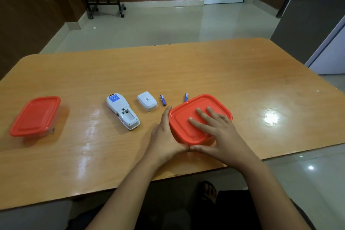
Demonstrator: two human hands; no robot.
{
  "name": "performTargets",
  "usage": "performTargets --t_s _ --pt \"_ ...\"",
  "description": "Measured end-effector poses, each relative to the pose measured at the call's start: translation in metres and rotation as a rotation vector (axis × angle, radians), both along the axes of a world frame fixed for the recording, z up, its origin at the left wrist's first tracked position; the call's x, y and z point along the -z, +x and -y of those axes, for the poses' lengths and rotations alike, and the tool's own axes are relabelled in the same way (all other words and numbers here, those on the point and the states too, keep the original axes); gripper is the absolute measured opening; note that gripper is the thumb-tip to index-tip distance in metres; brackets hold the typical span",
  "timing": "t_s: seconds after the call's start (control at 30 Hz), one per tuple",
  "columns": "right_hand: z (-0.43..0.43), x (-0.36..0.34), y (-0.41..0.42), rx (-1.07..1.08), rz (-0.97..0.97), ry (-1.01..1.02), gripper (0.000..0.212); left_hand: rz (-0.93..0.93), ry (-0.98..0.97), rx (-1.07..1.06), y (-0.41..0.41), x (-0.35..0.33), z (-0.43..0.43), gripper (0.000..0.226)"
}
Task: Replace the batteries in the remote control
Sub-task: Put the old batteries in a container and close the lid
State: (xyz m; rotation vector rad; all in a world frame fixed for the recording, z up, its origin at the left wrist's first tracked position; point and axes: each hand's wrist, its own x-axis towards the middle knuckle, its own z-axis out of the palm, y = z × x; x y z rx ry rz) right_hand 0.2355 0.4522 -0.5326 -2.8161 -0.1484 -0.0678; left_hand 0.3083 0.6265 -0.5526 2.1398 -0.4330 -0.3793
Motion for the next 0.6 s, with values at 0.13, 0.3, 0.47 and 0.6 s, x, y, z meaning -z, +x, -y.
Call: performTargets --t_s 0.13,0.3,0.47,0.6 --pt "-0.002 -0.002 -0.001 -0.018 0.008 0.024 0.08 0.018 -0.064 -0.027 0.0 0.004 -0.001 0.125" --pt "-0.006 -0.002 0.0 -0.003 0.101 0.031 0.078 -0.012 -0.142 -0.031 0.0 0.003 -0.004 0.115" --pt "-0.01 0.001 0.004 0.023 0.244 0.049 0.07 -0.022 -0.162 -0.005 0.002 0.001 -0.005 0.113" --pt "0.003 -0.016 0.011 0.138 0.525 0.482 0.051 0.018 -0.1 0.023 -0.001 0.0 -0.005 0.107"
